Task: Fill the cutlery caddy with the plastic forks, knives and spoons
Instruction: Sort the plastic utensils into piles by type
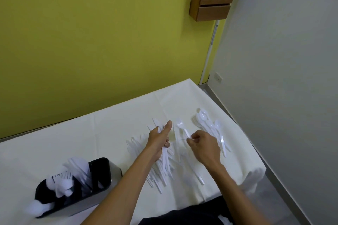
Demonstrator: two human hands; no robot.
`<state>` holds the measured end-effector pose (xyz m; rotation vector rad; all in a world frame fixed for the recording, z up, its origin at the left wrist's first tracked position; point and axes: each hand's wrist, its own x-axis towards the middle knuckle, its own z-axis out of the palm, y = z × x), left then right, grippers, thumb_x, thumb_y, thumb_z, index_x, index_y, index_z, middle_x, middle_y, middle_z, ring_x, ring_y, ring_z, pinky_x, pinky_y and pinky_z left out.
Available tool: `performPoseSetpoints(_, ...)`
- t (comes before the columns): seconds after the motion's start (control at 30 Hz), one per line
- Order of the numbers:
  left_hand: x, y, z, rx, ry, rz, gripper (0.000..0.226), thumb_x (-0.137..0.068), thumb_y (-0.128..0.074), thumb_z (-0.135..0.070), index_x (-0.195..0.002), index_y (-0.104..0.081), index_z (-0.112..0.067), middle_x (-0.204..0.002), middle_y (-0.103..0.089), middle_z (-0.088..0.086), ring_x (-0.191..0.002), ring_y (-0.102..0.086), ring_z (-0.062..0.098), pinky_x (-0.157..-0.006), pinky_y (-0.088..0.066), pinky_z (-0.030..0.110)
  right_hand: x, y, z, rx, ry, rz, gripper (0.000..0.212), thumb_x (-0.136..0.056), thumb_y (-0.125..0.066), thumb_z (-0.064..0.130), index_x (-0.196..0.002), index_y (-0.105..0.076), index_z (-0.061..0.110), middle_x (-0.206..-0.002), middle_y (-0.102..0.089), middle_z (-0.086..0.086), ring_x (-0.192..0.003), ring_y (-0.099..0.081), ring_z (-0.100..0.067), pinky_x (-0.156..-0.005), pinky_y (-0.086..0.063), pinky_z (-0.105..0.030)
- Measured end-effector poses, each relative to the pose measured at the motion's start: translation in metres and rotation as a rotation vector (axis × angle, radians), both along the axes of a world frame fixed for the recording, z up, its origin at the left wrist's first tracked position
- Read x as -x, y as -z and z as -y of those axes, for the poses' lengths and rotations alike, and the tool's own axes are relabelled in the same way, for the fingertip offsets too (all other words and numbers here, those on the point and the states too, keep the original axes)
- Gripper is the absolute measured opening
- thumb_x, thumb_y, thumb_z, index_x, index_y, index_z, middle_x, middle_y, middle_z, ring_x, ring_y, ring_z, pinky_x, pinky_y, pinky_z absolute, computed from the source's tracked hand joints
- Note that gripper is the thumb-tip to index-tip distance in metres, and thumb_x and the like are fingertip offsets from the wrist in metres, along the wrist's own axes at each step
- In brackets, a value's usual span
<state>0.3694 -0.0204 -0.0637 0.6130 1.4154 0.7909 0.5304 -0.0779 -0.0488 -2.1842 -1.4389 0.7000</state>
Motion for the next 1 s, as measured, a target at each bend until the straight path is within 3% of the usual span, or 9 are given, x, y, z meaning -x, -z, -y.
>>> performPoseSetpoints(0.07,-0.004,-0.002,-0.001,-0.007,0.043,-0.019,0.055,-0.080,-0.076,-0.056,-0.113,-0.062,-0.013,-0.070,-0.043,0.001,-0.059,-0.039,0.014,-0.048,-0.038,0.025,0.013,-0.007,0.008,-0.032,-0.075,-0.042,0.013,-0.085,-0.068,0.040,-0.089,-0.068,0.027,-0.079,-0.067,0.013,-0.078,-0.063,-0.006,-0.065,-0.051,-0.028)
performPoseSetpoints(0.17,-0.009,-0.003,-0.002,-0.037,0.073,-0.061,0.037,-0.089,-0.071,-0.047,-0.100,-0.066,-0.012,-0.083,-0.061,0.004,-0.068,-0.054,0.019,-0.058,-0.045,0.030,0.021,-0.007,0.010,-0.031,-0.200,-0.112,0.022,-0.085,-0.066,0.049,-0.087,-0.072,0.027,-0.078,-0.069,0.013,-0.078,-0.064,-0.004,-0.066,-0.053,-0.027)
performPoseSetpoints(0.23,-0.009,-0.003,-0.002,-0.058,0.060,-0.071,0.025,-0.098,-0.061,-0.036,-0.093,-0.063,-0.012,-0.081,-0.062,0.003,-0.069,-0.057,0.018,-0.060,-0.045,0.031,0.016,0.002,0.004,-0.018,-0.204,-0.144,0.034,-0.089,-0.062,0.051,-0.084,-0.074,0.020,-0.077,-0.072,0.006,-0.074,-0.066,-0.009,-0.067,-0.056,-0.033)
performPoseSetpoints(0.4,0.001,0.001,-0.001,0.014,-0.095,0.021,0.017,-0.100,-0.061,-0.023,-0.090,-0.060,-0.010,-0.067,-0.055,0.006,-0.061,-0.060,0.019,-0.063,-0.055,0.031,-0.006,0.034,-0.011,0.080,-0.048,0.048,0.036,-0.090,-0.059,0.051,-0.108,-0.063,0.020,-0.101,-0.066,0.004,-0.090,-0.064,-0.016,-0.071,-0.049,-0.031)
performPoseSetpoints(0.57,0.005,0.001,0.005,0.009,-0.148,0.066,0.019,-0.097,-0.065,-0.023,-0.092,-0.059,-0.006,-0.066,-0.048,0.005,-0.052,-0.048,0.017,-0.051,-0.049,0.029,0.001,0.044,-0.014,0.126,-0.146,0.162,0.018,-0.094,-0.050,0.029,-0.089,-0.060,0.014,-0.084,-0.065,0.001,-0.076,-0.061,-0.019,-0.066,-0.052,-0.035)
performPoseSetpoints(0.7,0.007,-0.002,0.002,-0.004,-0.126,0.006,0.028,-0.091,-0.072,-0.037,-0.093,-0.063,-0.010,-0.060,-0.045,0.002,-0.047,-0.044,0.015,-0.052,-0.046,0.029,-0.006,0.041,-0.013,0.059,-0.112,-0.062,0.019,-0.096,-0.055,0.031,-0.091,-0.070,0.020,-0.085,-0.068,0.008,-0.078,-0.062,-0.011,-0.070,-0.053,-0.028)
performPoseSetpoints(0.87,-0.002,-0.007,0.003,-0.034,-0.017,0.004,0.038,-0.088,-0.073,-0.045,-0.108,-0.066,-0.014,-0.086,-0.060,0.005,-0.070,-0.053,0.019,-0.058,-0.048,0.030,0.002,0.010,-0.007,0.095,-0.320,-0.395,0.024,-0.096,-0.057,0.038,-0.089,-0.075,0.025,-0.080,-0.072,0.010,-0.073,-0.066,-0.008,-0.067,-0.051,-0.020)
performPoseSetpoints(0.93,-0.006,-0.006,0.003,-0.073,0.035,-0.008,0.029,-0.095,-0.066,-0.037,-0.108,-0.067,-0.011,-0.086,-0.062,0.005,-0.068,-0.054,0.018,-0.054,-0.046,0.028,-0.003,0.012,-0.010,0.055,-0.276,-0.341,0.024,-0.097,-0.055,0.033,-0.093,-0.076,0.022,-0.085,-0.073,0.011,-0.077,-0.067,-0.007,-0.072,-0.050,-0.021)
performPoseSetpoints(1.0,-0.008,-0.006,0.003,-0.066,0.043,-0.029,0.018,-0.100,-0.060,-0.030,-0.101,-0.065,-0.013,-0.083,-0.063,0.007,-0.065,-0.054,0.020,-0.052,-0.046,0.028,-0.018,0.024,-0.019,-0.083,-0.083,-0.124,0.022,-0.097,-0.055,0.025,-0.105,-0.073,0.015,-0.099,-0.071,0.002,-0.093,-0.066,-0.016,-0.079,-0.050,-0.030)
